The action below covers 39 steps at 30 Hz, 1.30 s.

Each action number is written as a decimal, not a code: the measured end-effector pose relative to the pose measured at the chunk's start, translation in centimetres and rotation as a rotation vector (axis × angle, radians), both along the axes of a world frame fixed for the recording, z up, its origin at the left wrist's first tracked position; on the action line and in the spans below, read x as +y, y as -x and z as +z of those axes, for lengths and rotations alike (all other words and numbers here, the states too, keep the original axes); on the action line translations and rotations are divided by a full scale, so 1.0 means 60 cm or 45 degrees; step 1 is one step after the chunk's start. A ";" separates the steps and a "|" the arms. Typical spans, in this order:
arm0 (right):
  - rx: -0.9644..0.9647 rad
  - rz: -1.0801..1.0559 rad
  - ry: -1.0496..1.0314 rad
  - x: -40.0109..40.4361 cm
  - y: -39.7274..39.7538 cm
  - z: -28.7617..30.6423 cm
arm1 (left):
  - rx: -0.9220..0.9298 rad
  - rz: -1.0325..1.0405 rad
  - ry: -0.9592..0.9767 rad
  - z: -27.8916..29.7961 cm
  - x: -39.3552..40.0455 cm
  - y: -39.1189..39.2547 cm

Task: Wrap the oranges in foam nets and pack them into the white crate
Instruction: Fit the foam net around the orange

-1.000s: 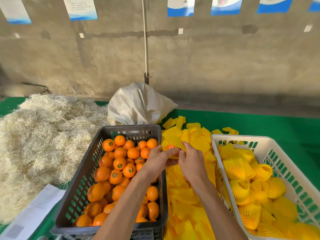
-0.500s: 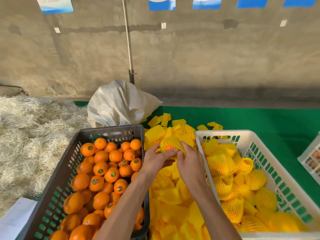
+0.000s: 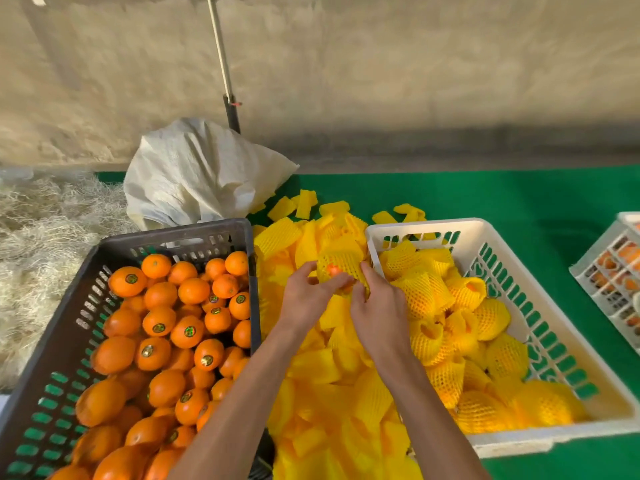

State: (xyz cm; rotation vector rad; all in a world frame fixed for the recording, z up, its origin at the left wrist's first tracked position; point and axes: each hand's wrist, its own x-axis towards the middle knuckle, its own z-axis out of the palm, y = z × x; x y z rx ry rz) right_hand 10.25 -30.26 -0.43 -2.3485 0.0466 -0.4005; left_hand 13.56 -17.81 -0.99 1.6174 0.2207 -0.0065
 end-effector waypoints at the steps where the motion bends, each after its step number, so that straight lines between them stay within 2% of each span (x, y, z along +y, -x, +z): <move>1: -0.021 -0.023 0.009 -0.008 0.005 0.003 | -0.017 0.010 -0.008 -0.002 -0.013 -0.002; 4: -0.099 -0.115 -0.047 -0.045 0.022 0.008 | -0.081 -0.017 -0.078 -0.002 -0.065 -0.002; 8: -0.132 -0.185 -0.097 -0.115 0.046 0.001 | -0.196 -0.188 -0.095 -0.001 -0.144 0.004; 14: -0.096 -0.336 -0.144 -0.206 0.098 -0.035 | -0.051 -0.500 -0.016 -0.020 -0.240 0.035; 16: -0.090 -0.328 -0.147 -0.217 0.106 -0.042 | -0.036 -0.543 0.032 -0.024 -0.262 0.044; 19: -0.107 -0.289 -0.158 -0.212 0.107 -0.046 | -0.118 -0.530 -0.036 -0.028 -0.272 0.050; 25: -0.075 -0.088 -0.202 -0.136 0.086 -0.047 | -0.080 -0.345 -0.050 -0.026 -0.171 0.053; 32: 0.037 0.176 -0.075 0.012 0.033 -0.066 | -0.022 0.025 -0.076 -0.031 0.026 0.059; 36: 0.212 0.357 0.186 0.084 0.002 -0.108 | 0.070 0.154 -0.136 -0.038 0.087 0.048; 39: 0.417 0.391 0.360 0.122 -0.022 -0.146 | 0.237 0.102 -0.228 -0.040 0.085 0.011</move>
